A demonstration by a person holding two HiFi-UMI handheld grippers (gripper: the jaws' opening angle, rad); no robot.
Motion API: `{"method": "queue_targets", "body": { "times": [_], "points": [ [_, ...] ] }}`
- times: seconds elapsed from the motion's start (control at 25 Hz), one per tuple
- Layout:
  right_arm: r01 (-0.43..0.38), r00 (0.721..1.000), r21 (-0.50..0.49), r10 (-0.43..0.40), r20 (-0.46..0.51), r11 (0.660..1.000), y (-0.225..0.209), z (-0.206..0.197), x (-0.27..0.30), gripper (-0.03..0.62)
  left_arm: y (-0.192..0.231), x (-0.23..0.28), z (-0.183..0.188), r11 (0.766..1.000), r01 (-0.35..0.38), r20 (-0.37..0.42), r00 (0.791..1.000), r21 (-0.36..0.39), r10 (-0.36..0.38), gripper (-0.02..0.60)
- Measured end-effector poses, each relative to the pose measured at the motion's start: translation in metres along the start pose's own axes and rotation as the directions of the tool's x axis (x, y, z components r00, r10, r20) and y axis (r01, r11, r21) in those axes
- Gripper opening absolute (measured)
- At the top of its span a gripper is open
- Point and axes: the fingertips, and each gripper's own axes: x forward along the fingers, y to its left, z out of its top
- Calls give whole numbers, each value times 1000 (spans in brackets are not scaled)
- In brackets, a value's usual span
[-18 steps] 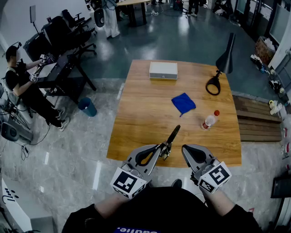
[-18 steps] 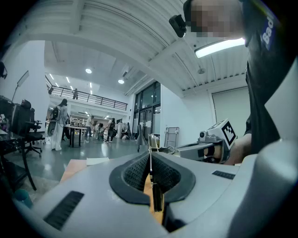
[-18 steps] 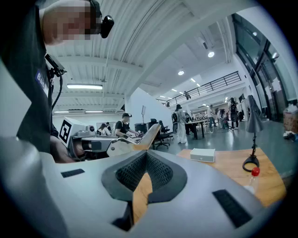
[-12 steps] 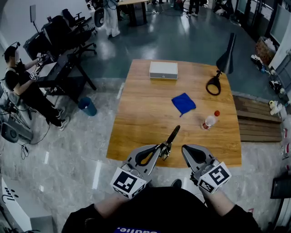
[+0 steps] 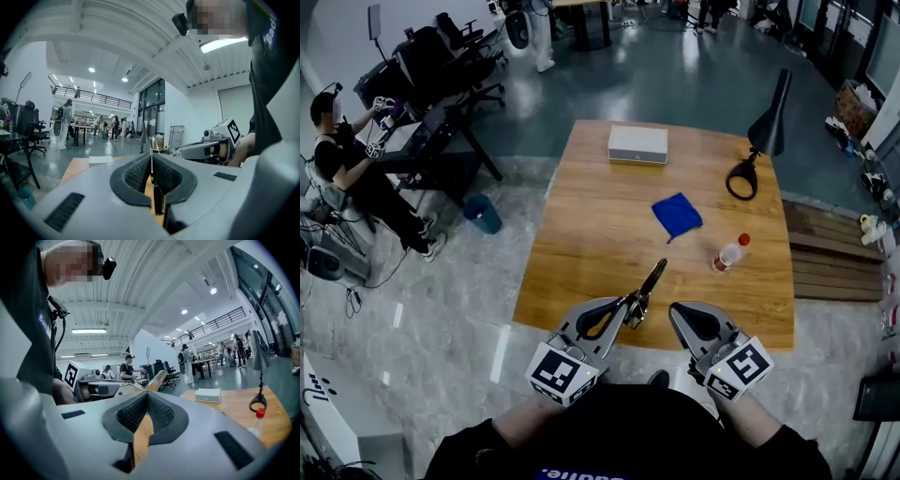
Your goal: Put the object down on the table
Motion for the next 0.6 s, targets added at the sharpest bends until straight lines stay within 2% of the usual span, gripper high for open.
{"method": "queue_targets", "body": {
  "times": [0.36,0.6],
  "points": [
    [-68,998,5,68,-17,998,-34,-8,-18,5,-20,29,-9,997,-71,-13,997,-6,71,12],
    [-49,997,18,50,-52,999,-48,-15,2,5,3,39,-26,998,-56,-33,998,16,57,12]
  ]
}}
